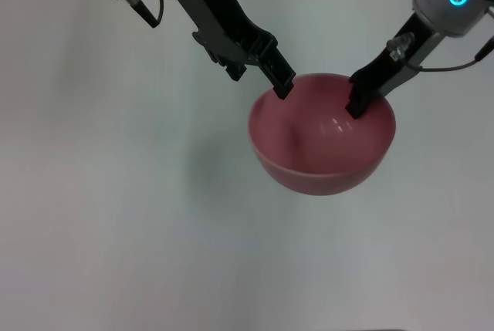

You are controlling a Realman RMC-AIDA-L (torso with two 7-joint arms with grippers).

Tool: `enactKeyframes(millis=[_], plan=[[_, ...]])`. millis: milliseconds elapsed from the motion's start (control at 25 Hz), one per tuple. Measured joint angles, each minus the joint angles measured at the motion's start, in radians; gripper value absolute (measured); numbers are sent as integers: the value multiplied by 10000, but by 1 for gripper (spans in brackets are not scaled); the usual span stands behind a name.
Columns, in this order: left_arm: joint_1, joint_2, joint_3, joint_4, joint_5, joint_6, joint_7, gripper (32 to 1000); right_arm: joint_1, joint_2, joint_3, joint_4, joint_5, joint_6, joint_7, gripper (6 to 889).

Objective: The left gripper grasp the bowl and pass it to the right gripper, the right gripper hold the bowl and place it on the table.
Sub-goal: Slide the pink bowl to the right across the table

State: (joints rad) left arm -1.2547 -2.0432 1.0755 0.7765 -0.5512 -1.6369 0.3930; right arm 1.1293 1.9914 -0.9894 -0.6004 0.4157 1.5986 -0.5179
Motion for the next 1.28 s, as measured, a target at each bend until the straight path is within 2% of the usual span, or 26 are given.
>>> enactKeyframes(millis=[400, 640, 760, 960, 1280], plan=[[155, 16, -33, 135, 41, -14, -5, 861, -407, -209, 0, 22, 1, -35, -19, 29], [244, 16, -50, 135, 31, -2, -1, 861, -689, -490, 5, 38, -52, -215, -21, 30], [305, 16, -49, 136, 26, 11, 25, 861, -815, -611, 40, 25, -404, -425, -21, 30], [445, 16, -48, 135, 15, 65, 85, 861, -999, -618, 23, -57, -945, -848, -21, 30], [504, 16, -48, 135, 6, 135, 106, 861, -1292, -617, -4, -88, -1095, -1586, -181, 30]])
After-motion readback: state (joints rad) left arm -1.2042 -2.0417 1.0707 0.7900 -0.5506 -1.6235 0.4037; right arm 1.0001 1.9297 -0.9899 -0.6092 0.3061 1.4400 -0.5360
